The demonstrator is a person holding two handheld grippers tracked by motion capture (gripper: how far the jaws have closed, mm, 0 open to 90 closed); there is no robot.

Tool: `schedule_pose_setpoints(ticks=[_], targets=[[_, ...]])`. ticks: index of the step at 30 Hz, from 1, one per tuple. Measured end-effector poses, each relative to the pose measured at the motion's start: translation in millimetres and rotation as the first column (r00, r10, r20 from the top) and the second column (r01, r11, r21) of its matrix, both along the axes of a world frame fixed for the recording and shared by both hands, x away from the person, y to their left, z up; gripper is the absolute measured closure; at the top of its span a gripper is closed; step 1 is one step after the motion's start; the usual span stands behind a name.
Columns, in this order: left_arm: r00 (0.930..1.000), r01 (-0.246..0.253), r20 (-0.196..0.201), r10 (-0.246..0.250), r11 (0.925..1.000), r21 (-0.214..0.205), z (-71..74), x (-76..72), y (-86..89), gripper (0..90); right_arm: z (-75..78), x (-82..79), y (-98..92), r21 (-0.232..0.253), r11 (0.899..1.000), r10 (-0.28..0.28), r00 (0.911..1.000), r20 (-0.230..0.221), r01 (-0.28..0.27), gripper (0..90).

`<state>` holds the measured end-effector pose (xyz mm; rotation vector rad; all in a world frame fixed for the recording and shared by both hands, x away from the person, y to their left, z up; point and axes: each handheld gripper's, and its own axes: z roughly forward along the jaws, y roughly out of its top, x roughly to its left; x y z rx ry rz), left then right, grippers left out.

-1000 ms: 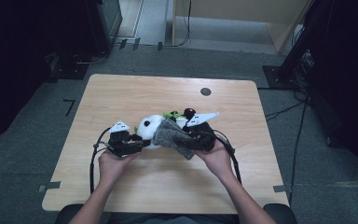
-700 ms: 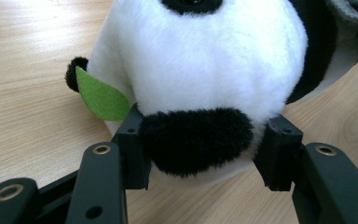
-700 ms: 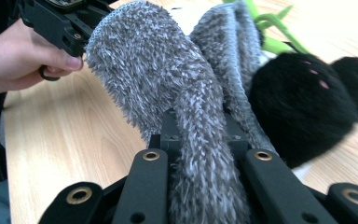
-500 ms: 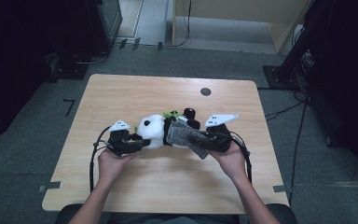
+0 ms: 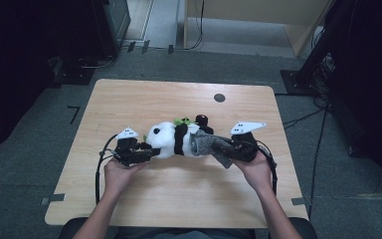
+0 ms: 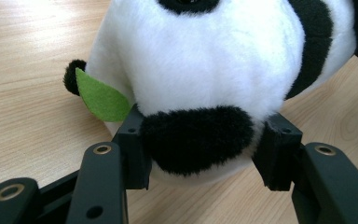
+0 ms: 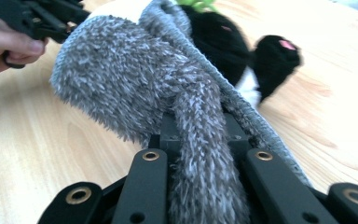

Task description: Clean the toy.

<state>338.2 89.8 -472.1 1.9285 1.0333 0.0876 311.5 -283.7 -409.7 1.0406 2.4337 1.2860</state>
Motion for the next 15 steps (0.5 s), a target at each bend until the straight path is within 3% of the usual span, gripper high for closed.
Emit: schedule_pose_setpoints(ticks=[9, 13, 15], targets=[[1.0, 0.001, -0.001, -0.001, 1.0, -0.002, -2.5, -1.2, 2.1, 46.7, 12.4, 2.3, -24.8, 0.039, 0.994, -0.104, 0.9939, 0.038, 0.102, 77.8], [1.0, 0.004, 0.002, -0.004, 1.0, 0.008, -3.8, -3.3, 1.8, 46.8, 21.5, 4.8, -35.9, 0.089, 0.981, -0.179, 0.9814, 0.071, 0.172, 77.7], [1.0, 0.004, 0.003, -0.004, 1.0, 0.009, -4.2, -4.1, 1.6, 46.8, 21.7, 8.8, -38.4, 0.116, 0.973, -0.208, 0.9758, 0.066, 0.2, 77.6]])
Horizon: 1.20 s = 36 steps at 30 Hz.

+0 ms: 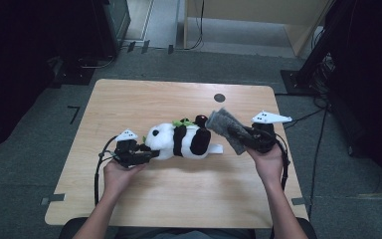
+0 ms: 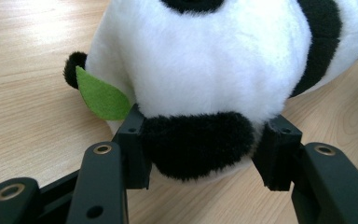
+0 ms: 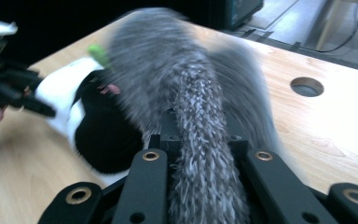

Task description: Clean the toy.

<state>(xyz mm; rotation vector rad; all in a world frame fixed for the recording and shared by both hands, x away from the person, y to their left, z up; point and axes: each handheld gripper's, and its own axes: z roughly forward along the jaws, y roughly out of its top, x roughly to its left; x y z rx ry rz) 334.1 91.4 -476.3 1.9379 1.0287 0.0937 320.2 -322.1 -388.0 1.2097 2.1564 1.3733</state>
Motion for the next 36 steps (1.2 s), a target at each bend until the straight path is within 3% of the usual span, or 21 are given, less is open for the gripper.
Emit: schedule_pose_setpoints(ticks=[6, 10, 17, 19, 22, 25, 30, 36], targets=[[1.0, -0.002, 0.003, 0.002, 1.0, 0.002, 0.1, -0.6, -0.4, 46.8, -16.1, 18.8, 16.5, -0.015, 1.0, 0.014, 0.9995, -0.029, -0.014, 77.3], [1.0, -0.003, 0.004, 0.003, 1.0, 0.002, 0.0, -0.7, -0.5, 46.8, -28.1, 30.1, 32.1, -0.004, 0.999, 0.043, 0.9963, -0.075, -0.043, 77.3], [1.0, -0.004, 0.007, 0.004, 1.0, 0.003, -0.4, -1.2, -1.0, 46.9, -50.4, 39.7, 53.0, -0.031, 0.997, 0.069, 0.9887, -0.133, -0.074, 76.4], [1.0, -0.004, 0.008, 0.004, 1.0, 0.004, -0.4, -1.4, -1.3, 46.9, -56.4, 40.2, 54.2, -0.024, 0.997, 0.063, 0.9876, -0.144, -0.067, 76.4], [1.0, -0.001, 0.008, 0.001, 1.0, 0.003, -0.6, -1.2, -1.7, 47.0, -66.2, 38.2, 51.9, -0.01, 0.998, 0.067, 0.9918, -0.109, -0.068, 76.4], [1.0, -0.001, 0.006, 0.001, 1.0, 0.002, -0.4, -1.2, -1.8, 47.0, -71.2, 40.3, 49.7, 0.012, 0.998, 0.064, 0.9884, -0.138, -0.063, 76.6], [1.0, 0.0, 0.001, 0.0, 1.0, -0.003, -0.5, -0.6, -1.1, 47.0, -79.3, 39.5, 48.5, -0.005, 0.998, 0.054, 0.9903, -0.128, -0.055, 76.7], [1.0, 0.001, 0.0, -0.001, 1.0, -0.003, 0.0, 0.1, -1.1, 47.0, -88.4, 41.3, 45.6, -0.01, 0.999, 0.037, 0.9875, -0.153, -0.039, 76.7]])
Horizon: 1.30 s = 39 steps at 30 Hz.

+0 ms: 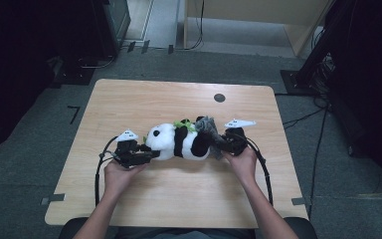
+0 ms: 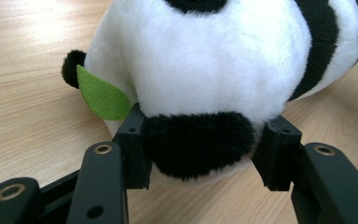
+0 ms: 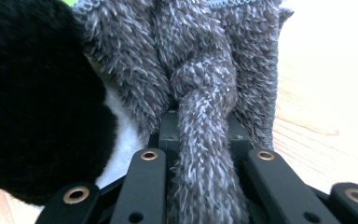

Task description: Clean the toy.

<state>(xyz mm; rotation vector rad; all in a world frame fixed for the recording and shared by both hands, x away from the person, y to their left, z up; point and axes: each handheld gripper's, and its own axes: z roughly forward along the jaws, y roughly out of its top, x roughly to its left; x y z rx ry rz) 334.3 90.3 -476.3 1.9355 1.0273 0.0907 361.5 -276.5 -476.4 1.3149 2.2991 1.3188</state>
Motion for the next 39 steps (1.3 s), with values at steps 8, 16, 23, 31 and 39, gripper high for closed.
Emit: schedule_pose_setpoints(ticks=[8, 16, 23, 31, 39], targets=[[1.0, 0.001, -0.001, -0.001, 1.0, -0.001, 0.9, 0.9, 0.5, 46.9, -7.8, 3.7, -2.5, -0.027, 1.0, -0.016, 0.9988, -0.046, 0.015, 76.7], [1.0, 0.002, -0.005, -0.002, 1.0, -0.004, 1.1, 1.8, 1.6, 47.0, -20.6, 7.2, -5.5, -0.053, 0.998, -0.025, 0.9932, -0.114, 0.019, 76.7], [1.0, 0.006, 0.0, -0.006, 1.0, -0.002, 1.4, 2.0, 2.4, 47.0, -13.9, 7.2, -11.4, -0.04, 0.998, -0.047, 0.9912, -0.124, 0.042, 76.8], [0.9999, 0.006, -0.008, -0.006, 0.9999, -0.012, 1.4, 2.5, 4.0, 46.9, 14.0, -0.2, -23.6, 0.01, 0.997, -0.072, 0.9954, -0.063, 0.073, 76.8], [0.9991, -0.002, -0.042, 0.0, 0.9993, -0.038, 9.4, 4.1, 7.2, 48.8, 55.9, -16.5, -28.7, 0.062, 0.996, -0.064, 0.997, 0.044, 0.061, 76.8]])
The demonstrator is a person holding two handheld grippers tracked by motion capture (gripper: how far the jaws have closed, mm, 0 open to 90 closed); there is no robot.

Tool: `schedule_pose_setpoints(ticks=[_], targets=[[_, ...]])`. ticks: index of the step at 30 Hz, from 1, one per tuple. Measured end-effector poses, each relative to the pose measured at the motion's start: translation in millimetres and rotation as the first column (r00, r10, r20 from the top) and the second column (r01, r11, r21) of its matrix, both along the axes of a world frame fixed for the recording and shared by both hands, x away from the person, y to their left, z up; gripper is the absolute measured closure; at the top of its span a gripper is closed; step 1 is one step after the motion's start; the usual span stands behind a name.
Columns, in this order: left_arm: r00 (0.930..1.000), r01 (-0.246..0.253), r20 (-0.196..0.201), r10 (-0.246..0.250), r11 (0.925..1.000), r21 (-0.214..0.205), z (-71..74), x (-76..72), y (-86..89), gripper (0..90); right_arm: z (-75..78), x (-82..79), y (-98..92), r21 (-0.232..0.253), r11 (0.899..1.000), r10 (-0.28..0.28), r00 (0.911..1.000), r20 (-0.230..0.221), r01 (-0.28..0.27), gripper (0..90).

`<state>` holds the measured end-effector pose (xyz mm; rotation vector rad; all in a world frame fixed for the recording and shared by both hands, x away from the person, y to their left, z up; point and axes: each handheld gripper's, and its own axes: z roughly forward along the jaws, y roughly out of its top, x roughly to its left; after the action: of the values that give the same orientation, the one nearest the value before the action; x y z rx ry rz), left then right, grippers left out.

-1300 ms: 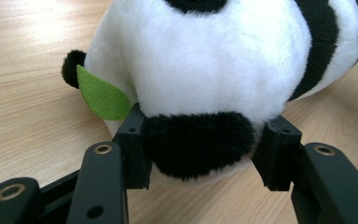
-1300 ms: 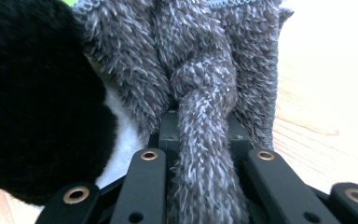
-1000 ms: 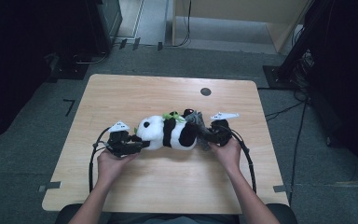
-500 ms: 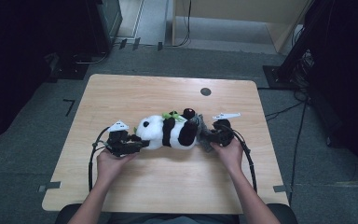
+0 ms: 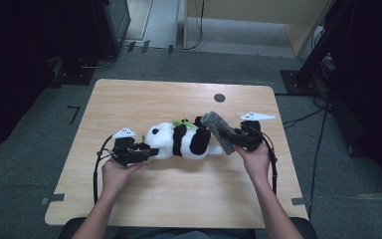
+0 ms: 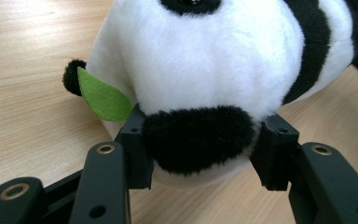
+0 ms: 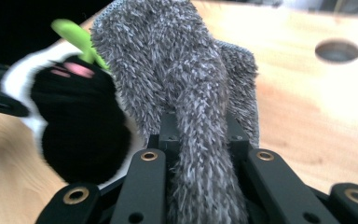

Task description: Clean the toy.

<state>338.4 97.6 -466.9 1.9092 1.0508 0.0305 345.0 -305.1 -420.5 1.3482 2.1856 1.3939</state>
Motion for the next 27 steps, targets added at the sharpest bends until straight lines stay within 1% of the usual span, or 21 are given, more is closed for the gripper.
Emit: schedule_pose_setpoints(ticks=[2, 4, 6, 7, 8, 10, 13, 16, 18, 20, 22, 25, 27], targets=[[0.9999, -0.006, -0.013, 0.006, 1.0, -0.008, 1.2, 0.5, 1.2, 49.1, 9.9, -4.4, 0.8, 0.01, 1.0, 0.008, 0.9998, 0.017, -0.008, 76.8], [0.9998, -0.013, -0.017, 0.012, 0.9999, -0.01, 1.8, 0.8, 1.5, 49.2, 23.2, -11.0, 4.1, 0.013, 1.0, 0.025, 0.9986, 0.047, -0.025, 76.8], [0.9997, -0.018, -0.016, 0.018, 0.9998, -0.008, 2.1, 0.9, 0.8, 49.3, 34.4, -16.9, 9.0, 0.009, 0.999, 0.045, 0.9957, 0.081, -0.046, 76.8], [0.9998, -0.016, -0.012, 0.016, 0.9999, 0.0, 2.7, 0.9, 0.6, 49.3, 39.4, -19.6, 11.8, 0.008, 0.998, 0.06, 0.9935, 0.097, -0.061, 76.8], [0.9998, -0.016, -0.012, 0.016, 0.9999, 0.0, 2.9, 1.0, 0.4, 49.2, 44.1, -22.7, 15.0, 0.007, 0.997, 0.072, 0.9918, 0.105, -0.073, 76.8], [0.9996, -0.021, -0.016, 0.021, 0.9998, -0.004, 3.4, 1.4, 0.1, 49.3, 51.5, -27.7, 21.8, -0.002, 0.995, 0.101, 0.9873, 0.122, -0.102, 76.8], [0.999, -0.018, -0.042, 0.017, 0.9996, -0.023, 4.9, 3.5, 1.5, 50.1, 57.3, -33.0, 31.2, -0.011, 0.991, 0.135, 0.9812, 0.139, -0.134, 76.8], [0.998, -0.011, -0.062, 0.009, 0.9992, -0.037, 9.2, 4.0, 3.6, 51.3, 59.4, -35.4, 36.2, -0.017, 0.989, 0.151, 0.9794, 0.135, -0.15, 76.8], [0.9984, -0.008, -0.057, 0.006, 0.9993, -0.036, 10.5, 2.6, 3.6, 51.5, 59.9, -36.6, 38.3, -0.025, 0.987, 0.16, 0.9773, 0.139, -0.158, 76.8], [0.9985, -0.008, -0.054, 0.007, 0.9995, -0.03, 9.3, 2.2, 4.1, 51.5, 59.1, -36.2, 38.5, -0.041, 0.988, 0.156, 0.9765, 0.149, -0.151, 76.8], [0.9983, -0.011, -0.058, 0.009, 0.9993, -0.036, 7.4, 2.6, 5.8, 51.5, 55.6, -32.5, 33.9, -0.061, 0.991, 0.129, 0.9803, 0.149, -0.121, 76.8], [0.9984, -0.012, -0.056, 0.01, 0.9993, -0.035, 6.6, 2.8, 7.9, 51.4, 44.1, -23.8, 19.8, -0.058, 0.995, 0.085, 0.9891, 0.121, -0.078, 76.8], [0.9987, -0.011, -0.05, 0.01, 0.9994, -0.033, 6.6, 2.3, 8.0, 51.4, 35.7, -18.7, 11.0, -0.06, 0.997, 0.059, 0.9925, 0.108, -0.052, 76.8]])
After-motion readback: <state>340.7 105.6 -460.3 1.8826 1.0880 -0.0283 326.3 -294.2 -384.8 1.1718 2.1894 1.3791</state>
